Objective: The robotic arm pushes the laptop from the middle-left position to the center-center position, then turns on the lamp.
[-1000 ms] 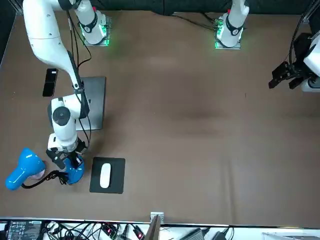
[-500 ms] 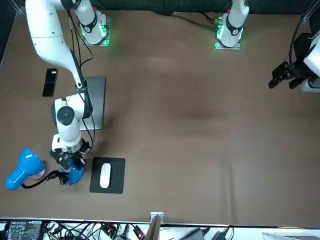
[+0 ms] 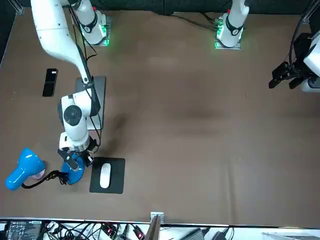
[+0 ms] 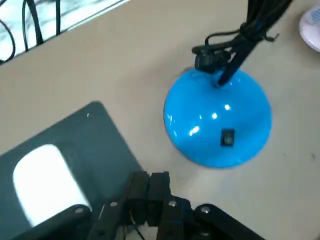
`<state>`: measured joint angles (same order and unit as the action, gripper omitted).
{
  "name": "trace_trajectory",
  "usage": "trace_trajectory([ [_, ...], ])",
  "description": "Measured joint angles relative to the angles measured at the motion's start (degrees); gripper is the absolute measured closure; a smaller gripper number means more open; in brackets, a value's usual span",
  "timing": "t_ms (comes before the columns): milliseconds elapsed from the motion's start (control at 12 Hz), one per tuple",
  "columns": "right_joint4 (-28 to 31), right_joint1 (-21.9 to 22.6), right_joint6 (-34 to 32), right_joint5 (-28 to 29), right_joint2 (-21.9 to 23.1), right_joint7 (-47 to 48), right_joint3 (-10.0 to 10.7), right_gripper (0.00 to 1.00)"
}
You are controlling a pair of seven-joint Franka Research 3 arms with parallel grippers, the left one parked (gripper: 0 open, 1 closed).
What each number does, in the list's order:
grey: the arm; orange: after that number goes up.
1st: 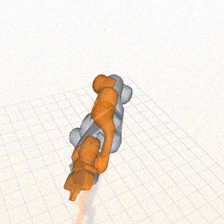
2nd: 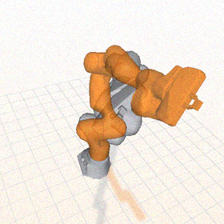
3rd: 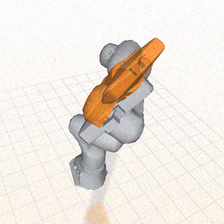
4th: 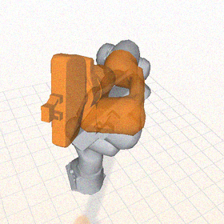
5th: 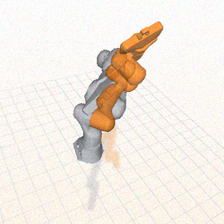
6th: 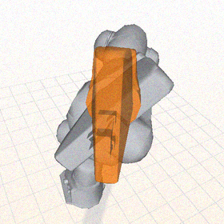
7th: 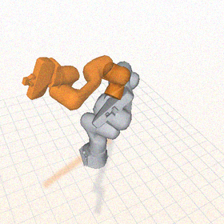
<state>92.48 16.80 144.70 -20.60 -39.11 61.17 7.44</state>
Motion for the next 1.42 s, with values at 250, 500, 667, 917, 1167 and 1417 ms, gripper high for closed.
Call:
trace_trajectory([
  [250, -0.24, 0.75, -7.62, 0.40, 3.00, -0.45, -1.91, 0.93],
  [500, -0.28, 0.69, -14.32, 0.67, 6.13, -3.57, -4.04, 0.92],
  [667, -0.30, 0.69, -17.47, 2.40, 8.11, -6.90, -4.70, 0.90],
  [917, -0.35, 0.46, -20.85, 8.41, 11.10, -15.28, -4.85, 0.89],
  [1167, -0.44, -2.15, -27.04, 15.31, 16.11, -29.05, -4.84, 0.83],
  [1417, -0.46, -4.24, -31.58, 18.37, 20.03, -37.00, -4.78, 0.72],
])
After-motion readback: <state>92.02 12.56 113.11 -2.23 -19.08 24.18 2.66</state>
